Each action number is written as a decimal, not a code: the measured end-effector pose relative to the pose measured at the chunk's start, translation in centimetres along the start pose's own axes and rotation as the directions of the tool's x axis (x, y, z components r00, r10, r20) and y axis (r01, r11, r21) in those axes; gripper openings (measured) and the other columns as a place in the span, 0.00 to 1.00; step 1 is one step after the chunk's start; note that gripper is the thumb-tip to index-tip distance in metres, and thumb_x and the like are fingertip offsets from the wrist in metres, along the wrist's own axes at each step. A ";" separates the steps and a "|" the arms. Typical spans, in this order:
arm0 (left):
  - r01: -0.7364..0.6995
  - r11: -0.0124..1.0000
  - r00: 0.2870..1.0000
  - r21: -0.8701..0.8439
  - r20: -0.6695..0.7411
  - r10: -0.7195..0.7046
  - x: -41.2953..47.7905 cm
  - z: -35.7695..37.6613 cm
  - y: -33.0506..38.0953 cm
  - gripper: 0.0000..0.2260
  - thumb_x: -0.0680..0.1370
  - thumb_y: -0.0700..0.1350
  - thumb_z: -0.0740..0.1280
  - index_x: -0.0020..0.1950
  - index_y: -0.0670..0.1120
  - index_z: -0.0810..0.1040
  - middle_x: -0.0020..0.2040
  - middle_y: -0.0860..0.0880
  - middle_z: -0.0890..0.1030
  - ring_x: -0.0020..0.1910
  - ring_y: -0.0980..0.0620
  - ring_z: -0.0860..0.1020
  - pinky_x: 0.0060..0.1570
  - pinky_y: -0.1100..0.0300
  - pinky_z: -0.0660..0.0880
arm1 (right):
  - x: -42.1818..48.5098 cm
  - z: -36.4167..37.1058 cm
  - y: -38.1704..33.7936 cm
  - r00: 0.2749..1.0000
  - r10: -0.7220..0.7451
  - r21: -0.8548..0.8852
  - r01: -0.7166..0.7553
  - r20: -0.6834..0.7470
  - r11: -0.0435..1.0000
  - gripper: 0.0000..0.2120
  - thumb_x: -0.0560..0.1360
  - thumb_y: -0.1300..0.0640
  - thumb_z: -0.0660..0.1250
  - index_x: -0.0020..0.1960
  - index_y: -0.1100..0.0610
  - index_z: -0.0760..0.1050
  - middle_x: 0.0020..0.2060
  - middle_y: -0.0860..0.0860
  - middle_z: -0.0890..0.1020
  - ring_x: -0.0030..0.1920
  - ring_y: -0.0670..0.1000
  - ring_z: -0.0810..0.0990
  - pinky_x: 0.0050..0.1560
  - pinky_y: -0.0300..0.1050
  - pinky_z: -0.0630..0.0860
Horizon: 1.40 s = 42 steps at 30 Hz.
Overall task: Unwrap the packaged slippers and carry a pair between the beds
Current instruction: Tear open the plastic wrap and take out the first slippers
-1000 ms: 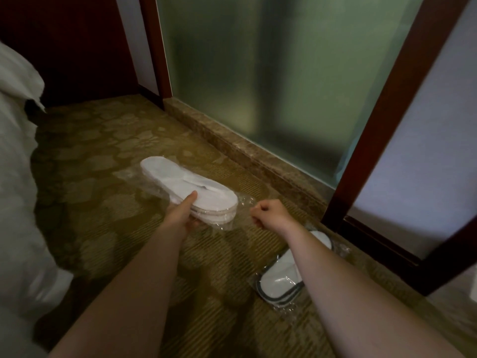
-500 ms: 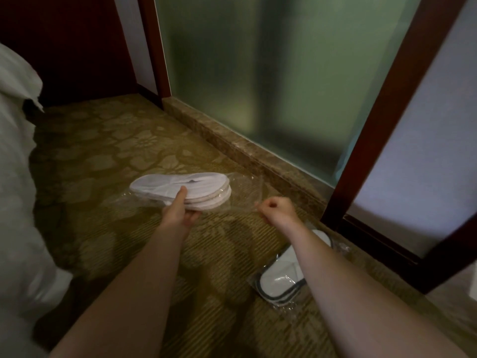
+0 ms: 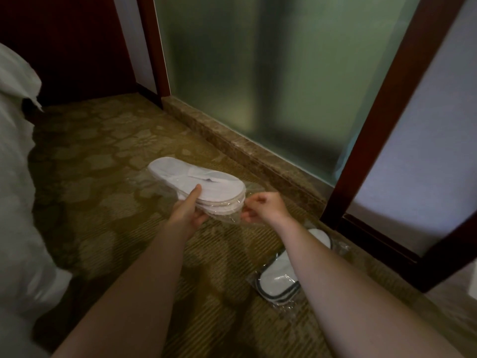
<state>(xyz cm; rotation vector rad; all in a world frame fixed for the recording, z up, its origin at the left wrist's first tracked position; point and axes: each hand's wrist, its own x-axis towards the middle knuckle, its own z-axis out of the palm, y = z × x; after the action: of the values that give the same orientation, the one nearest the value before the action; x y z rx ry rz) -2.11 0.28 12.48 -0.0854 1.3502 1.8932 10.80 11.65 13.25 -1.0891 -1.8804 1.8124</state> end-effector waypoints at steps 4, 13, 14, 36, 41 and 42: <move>0.017 0.999 1.000 0.033 0.009 -0.017 0.0 0.0 0.0 0.22 0.78 0.46 0.65 0.71 0.42 0.69 0.66 0.42 0.77 0.61 0.45 0.77 0.37 0.57 0.76 | -0.2 -0.7 0.1 0.998 0.043 0.086 -0.047 0.050 0.995 0.10 0.77 0.59 0.65 0.53 0.65 0.77 0.39 0.56 0.82 0.36 0.50 0.82 0.32 0.36 0.81; 0.043 0.998 0.998 0.040 0.039 -0.045 0.3 -0.1 -0.2 0.23 0.78 0.47 0.65 0.71 0.42 0.68 0.66 0.43 0.77 0.56 0.46 0.78 0.48 0.53 0.76 | 0.3 -0.8 0.3 0.999 0.035 0.299 -0.043 0.033 0.953 0.07 0.74 0.54 0.69 0.51 0.54 0.80 0.53 0.55 0.84 0.52 0.53 0.83 0.56 0.49 0.80; 0.043 0.998 0.998 0.039 0.039 -0.044 0.3 -0.1 -0.2 0.23 0.78 0.47 0.66 0.71 0.43 0.68 0.66 0.43 0.77 0.56 0.46 0.78 0.48 0.53 0.76 | 0.4 -0.7 0.1 0.999 0.042 0.338 -0.049 0.027 0.940 0.05 0.75 0.55 0.69 0.50 0.53 0.80 0.54 0.54 0.83 0.54 0.53 0.82 0.59 0.50 0.79; -0.034 0.999 0.993 -0.008 -0.118 0.033 0.7 -2.1 0.4 0.24 0.77 0.49 0.67 0.71 0.44 0.68 0.62 0.43 0.79 0.47 0.47 0.81 0.28 0.58 0.81 | 0.1 -1.8 -0.4 0.984 0.175 0.508 -0.169 0.036 0.845 0.06 0.79 0.66 0.60 0.46 0.60 0.74 0.37 0.57 0.81 0.38 0.51 0.81 0.37 0.42 0.80; -0.022 1.000 0.998 0.021 -0.061 0.024 0.7 -1.7 0.1 0.23 0.77 0.50 0.66 0.71 0.43 0.69 0.65 0.42 0.78 0.49 0.47 0.81 0.25 0.62 0.79 | -0.2 -1.2 -0.1 0.971 0.177 0.402 -0.229 0.161 0.886 0.02 0.76 0.66 0.65 0.48 0.64 0.76 0.35 0.58 0.83 0.29 0.48 0.84 0.29 0.36 0.79; -0.025 0.999 0.999 0.022 -0.048 0.026 0.7 -1.5 0.0 0.23 0.77 0.49 0.66 0.71 0.44 0.69 0.65 0.43 0.78 0.46 0.49 0.81 0.26 0.61 0.79 | -0.3 -1.0 -0.2 0.970 0.166 0.390 -0.225 0.179 0.893 0.04 0.76 0.65 0.66 0.49 0.65 0.76 0.37 0.58 0.82 0.28 0.48 0.84 0.28 0.35 0.78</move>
<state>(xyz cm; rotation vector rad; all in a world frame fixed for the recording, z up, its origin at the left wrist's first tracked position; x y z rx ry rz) -3.16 -0.52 11.54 -0.1042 1.4096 1.9082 11.59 12.20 13.64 -1.0468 -1.3968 2.3181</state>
